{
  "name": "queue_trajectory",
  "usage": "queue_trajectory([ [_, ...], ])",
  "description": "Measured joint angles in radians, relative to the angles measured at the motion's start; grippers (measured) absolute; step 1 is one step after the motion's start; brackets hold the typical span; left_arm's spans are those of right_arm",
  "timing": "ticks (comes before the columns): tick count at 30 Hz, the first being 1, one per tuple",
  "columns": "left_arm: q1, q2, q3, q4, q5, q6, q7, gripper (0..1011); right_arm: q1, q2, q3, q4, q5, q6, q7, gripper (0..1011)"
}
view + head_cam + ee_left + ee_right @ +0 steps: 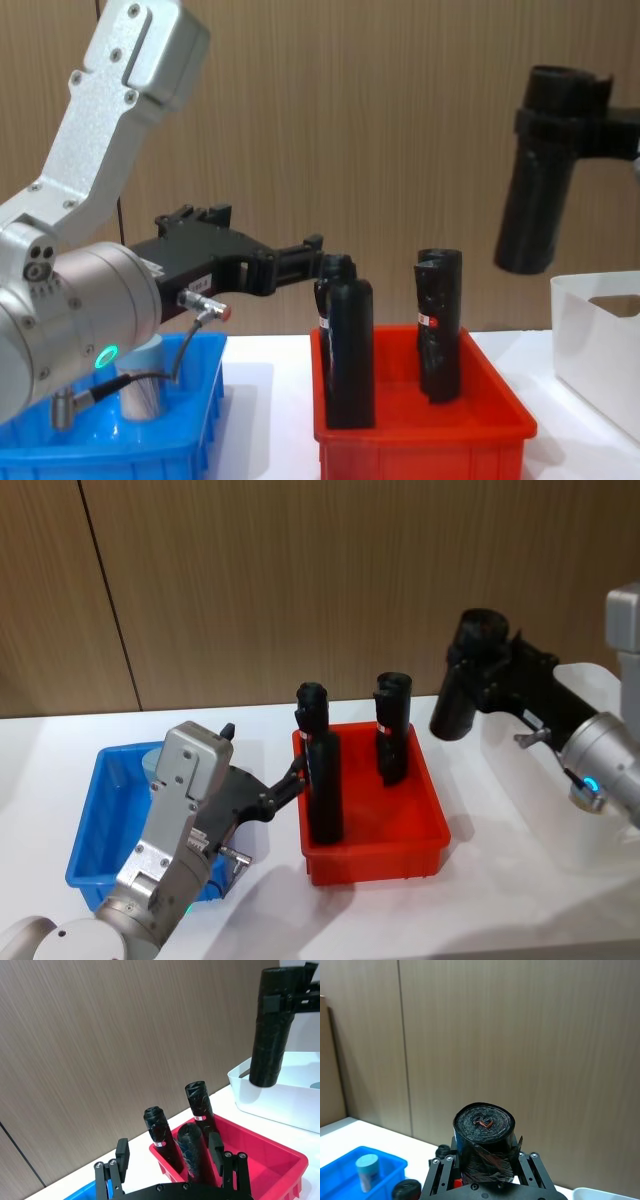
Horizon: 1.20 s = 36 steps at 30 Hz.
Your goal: Pick the cotton swabs from the blue box and place them into the white box.
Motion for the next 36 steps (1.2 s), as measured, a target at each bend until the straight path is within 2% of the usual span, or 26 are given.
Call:
queue_trajectory([
  [9,0.000,0.000,0.000,0.000,0.000,0.000,0.000,1004,-0.026,0.027,0.021,-0.052,-0.020,0.016,-0.076,511],
  [20,0.000,0.000,0.000,0.000,0.000,0.000,0.000,1004,-0.034,0.052,0.048,-0.056,-0.038,0.032,-0.137,511],
  [27,0.000,0.000,0.000,0.000,0.000,0.000,0.000,1004,-0.025,0.064,0.064,-0.024,-0.051,0.042,-0.163,509],
  [36,0.000,0.000,0.000,0.000,0.000,0.000,0.000,1004,0.018,0.069,0.078,0.078,-0.074,0.051,-0.174,509],
])
